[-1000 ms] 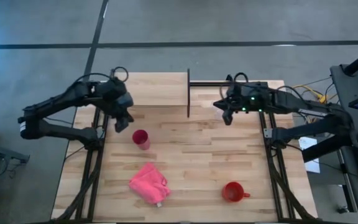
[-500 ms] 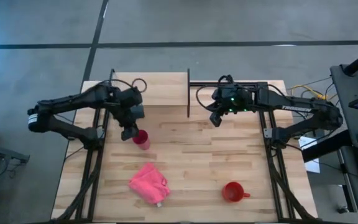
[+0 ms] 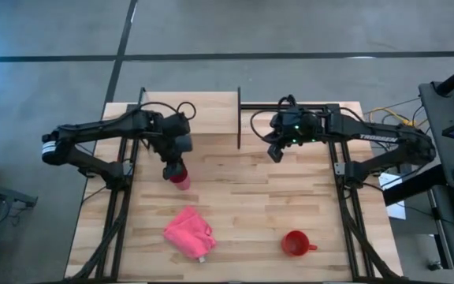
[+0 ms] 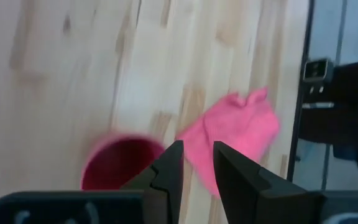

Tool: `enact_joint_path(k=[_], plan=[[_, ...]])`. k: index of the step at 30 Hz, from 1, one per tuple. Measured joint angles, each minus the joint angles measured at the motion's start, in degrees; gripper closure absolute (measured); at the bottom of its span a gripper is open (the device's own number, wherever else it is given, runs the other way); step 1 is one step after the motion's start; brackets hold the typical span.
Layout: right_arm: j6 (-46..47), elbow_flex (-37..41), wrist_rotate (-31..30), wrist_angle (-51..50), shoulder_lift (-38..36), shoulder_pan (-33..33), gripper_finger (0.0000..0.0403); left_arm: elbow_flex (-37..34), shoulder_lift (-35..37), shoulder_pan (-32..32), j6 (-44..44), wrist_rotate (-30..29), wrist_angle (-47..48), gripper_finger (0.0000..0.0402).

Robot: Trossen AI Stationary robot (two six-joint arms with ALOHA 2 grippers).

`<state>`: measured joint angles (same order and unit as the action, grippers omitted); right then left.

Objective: Stack small to large cups/mugs on shelf
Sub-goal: Put the pink cup on the shelf

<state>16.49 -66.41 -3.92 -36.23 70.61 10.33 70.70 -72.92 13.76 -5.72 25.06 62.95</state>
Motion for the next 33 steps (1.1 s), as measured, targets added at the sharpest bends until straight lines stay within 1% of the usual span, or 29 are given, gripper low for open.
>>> enact_joint_path(k=[5,10,18,24,27,30,33], plan=[[-0.97,0.00,0.02,0.02,-2.55,-0.66,0.0394,0.03,0.70,0.00,-2.92,0.01,-8.35,0.0329],[-2.40,0.02,0.02,0.04,-4.09,-1.52,0.0394,0.07,0.76,0.00,-2.99,0.01,-12.91,0.0329],[3.42,0.02,-0.03,0.41,-4.30,-1.69,0.0394,0.07,0.73,-0.02,-5.94,0.02,-16.24,0.0329],[3.02,0.04,-0.15,0.42,-4.20,-1.70,0.0394,0.07,0.73,-0.30,-6.36,0.11,-14.65,0.0329],[3.02,0.07,-0.17,-0.08,-4.51,-1.70,0.0394,0.07,0.71,-1.37,-9.74,0.37,-12.34,0.0329],[2.97,0.07,-0.17,-0.66,-4.57,-1.70,0.0394,0.07,0.71,-3.79,-12.45,1.87,-9.76,0.0329],[2.94,0.07,-0.30,-0.94,-4.27,-1.70,0.0394,0.04,0.71,-7.30,-14.42,1.69,-7.33,0.0329]])
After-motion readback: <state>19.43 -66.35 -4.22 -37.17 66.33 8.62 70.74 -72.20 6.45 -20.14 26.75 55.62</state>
